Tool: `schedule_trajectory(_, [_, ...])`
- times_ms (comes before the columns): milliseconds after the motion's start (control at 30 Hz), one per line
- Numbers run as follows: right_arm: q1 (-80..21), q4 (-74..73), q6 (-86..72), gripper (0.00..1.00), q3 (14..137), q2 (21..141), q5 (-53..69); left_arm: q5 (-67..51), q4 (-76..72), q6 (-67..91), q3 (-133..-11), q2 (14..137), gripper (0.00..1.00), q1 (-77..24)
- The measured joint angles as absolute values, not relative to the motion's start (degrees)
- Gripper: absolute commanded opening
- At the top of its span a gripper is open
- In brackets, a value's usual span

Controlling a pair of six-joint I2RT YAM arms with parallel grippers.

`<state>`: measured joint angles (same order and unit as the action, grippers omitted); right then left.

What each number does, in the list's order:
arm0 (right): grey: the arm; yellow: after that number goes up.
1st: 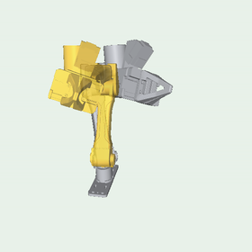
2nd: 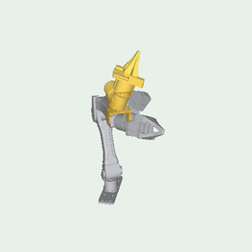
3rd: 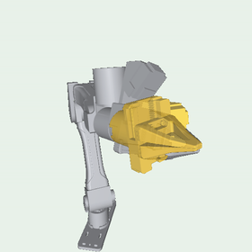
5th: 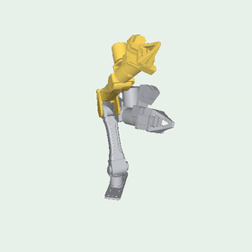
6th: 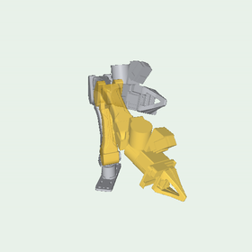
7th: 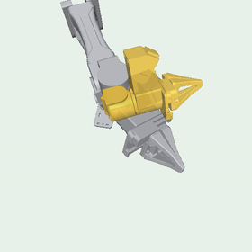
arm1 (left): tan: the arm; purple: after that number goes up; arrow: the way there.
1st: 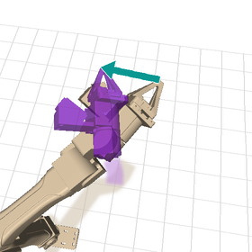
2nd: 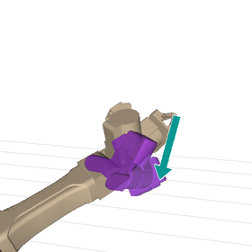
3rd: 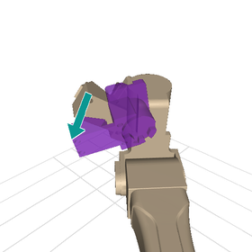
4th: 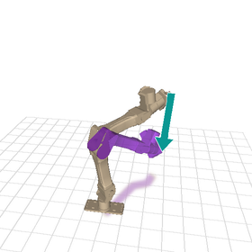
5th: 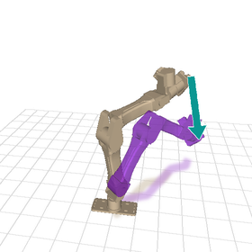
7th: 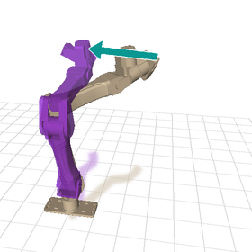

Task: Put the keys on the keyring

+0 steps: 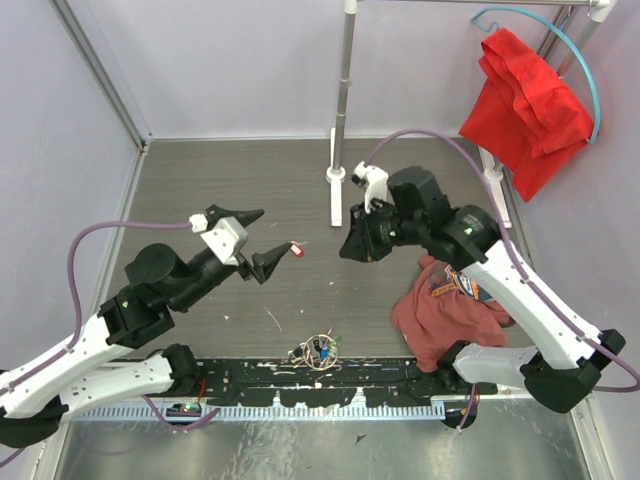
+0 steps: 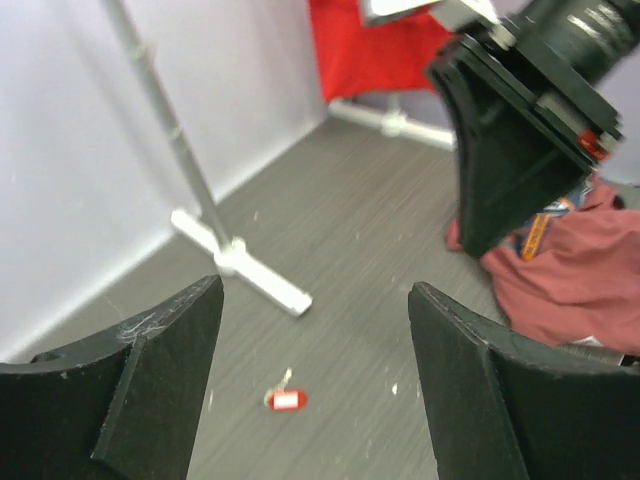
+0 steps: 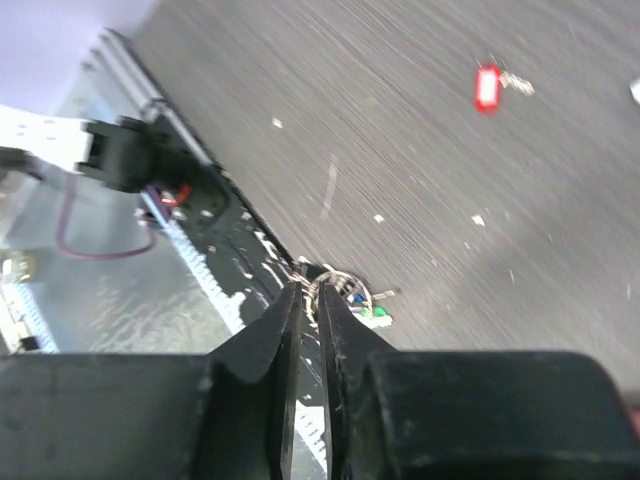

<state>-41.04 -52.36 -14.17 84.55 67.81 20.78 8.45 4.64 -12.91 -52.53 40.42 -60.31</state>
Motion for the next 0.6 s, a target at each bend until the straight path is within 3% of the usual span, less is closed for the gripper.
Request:
schedule_trajectory(200, [-47.8, -52.0, -19.6, 0.35, 72.1, 69.1, 8.8, 11.1, 13.6, -3.4, -52.6, 44.2, 0.83, -51.1])
schedule_trajectory(367, [-54.1, -45.0, -28.0, 0.35, 59.9, 70.2, 4.2, 7.3, 18.3, 4.0, -52.6, 46.8, 0.85, -38.9])
schedule_trajectory(600, [-57.7, -38.4, -43.6, 0.37, 52.1, 79.4, -3.9, 4.6, 20.9, 7.4, -52.6, 46.9, 0.87, -37.6])
